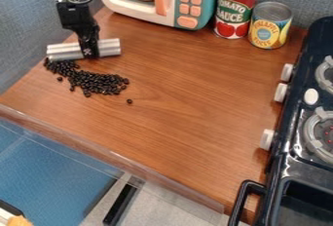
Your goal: Sweep into pile
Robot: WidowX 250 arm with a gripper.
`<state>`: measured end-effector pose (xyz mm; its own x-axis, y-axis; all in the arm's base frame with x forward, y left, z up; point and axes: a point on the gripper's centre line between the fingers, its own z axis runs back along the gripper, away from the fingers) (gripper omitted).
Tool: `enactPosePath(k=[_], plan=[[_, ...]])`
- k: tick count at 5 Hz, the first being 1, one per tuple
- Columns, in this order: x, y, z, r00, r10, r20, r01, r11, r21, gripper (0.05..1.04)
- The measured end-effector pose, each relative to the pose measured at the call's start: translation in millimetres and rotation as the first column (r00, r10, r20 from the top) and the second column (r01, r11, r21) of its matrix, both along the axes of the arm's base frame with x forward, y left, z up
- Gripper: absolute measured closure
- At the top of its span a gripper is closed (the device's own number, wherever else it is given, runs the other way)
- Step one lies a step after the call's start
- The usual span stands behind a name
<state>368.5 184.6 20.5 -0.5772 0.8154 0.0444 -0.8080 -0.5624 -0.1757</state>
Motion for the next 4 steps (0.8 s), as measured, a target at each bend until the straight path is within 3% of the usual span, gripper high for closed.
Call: enactPosePath(k=[1, 4], plan=[[-5, -1, 15.1, 0.999, 0.019, 0.045, -0.019, 1.000, 0.001, 0.705], [-29, -9, 28.7, 0.995, 0.050, 0.086, -0.051, 0.999, 0.005, 0.705]])
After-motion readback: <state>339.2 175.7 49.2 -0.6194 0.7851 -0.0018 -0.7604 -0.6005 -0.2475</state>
